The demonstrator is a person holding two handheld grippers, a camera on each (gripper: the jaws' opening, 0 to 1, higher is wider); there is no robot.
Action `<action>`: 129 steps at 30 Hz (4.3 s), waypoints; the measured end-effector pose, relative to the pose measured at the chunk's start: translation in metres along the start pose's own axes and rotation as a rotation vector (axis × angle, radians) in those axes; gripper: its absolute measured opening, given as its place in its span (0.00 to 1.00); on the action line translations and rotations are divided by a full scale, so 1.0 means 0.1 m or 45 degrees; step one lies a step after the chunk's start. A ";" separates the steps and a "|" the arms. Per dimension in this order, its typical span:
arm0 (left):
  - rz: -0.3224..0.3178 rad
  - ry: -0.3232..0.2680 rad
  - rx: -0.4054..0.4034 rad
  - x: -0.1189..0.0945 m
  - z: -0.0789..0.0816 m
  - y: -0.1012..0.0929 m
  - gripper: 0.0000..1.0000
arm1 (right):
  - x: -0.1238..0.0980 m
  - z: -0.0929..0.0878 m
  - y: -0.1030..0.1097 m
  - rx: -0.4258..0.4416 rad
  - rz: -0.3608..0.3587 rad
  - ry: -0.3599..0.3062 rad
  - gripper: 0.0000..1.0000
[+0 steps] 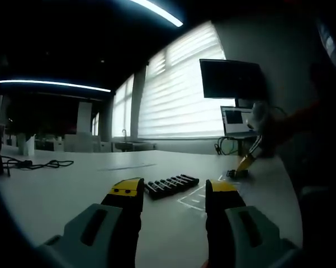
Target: Grip medicine bottles put into box
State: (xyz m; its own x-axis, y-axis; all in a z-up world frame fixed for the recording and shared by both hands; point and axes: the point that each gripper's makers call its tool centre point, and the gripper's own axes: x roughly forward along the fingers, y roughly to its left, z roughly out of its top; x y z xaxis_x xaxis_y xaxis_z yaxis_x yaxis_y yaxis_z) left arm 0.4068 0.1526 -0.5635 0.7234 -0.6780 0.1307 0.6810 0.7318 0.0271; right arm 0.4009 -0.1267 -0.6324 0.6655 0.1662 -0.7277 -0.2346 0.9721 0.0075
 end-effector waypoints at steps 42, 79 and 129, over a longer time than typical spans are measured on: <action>-0.009 -0.025 -0.006 -0.02 0.05 -0.01 0.37 | -0.02 0.31 -0.13 -0.528 0.242 0.054 0.38; -0.028 -0.030 -0.016 -0.01 0.05 -0.03 0.37 | 0.13 -0.02 -0.49 0.127 -0.085 0.472 0.28; 0.016 0.018 -0.033 0.02 -0.03 0.05 0.37 | 0.54 1.25 0.57 -1.058 0.676 -0.105 0.44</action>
State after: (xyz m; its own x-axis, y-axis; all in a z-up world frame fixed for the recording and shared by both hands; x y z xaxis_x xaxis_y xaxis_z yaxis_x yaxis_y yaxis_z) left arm 0.4121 0.1540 -0.5666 0.7331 -0.6699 0.1172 0.6746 0.7382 -0.0003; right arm 0.5116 -0.0418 -0.5853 0.3699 0.5886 -0.7189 -0.9186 0.3477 -0.1880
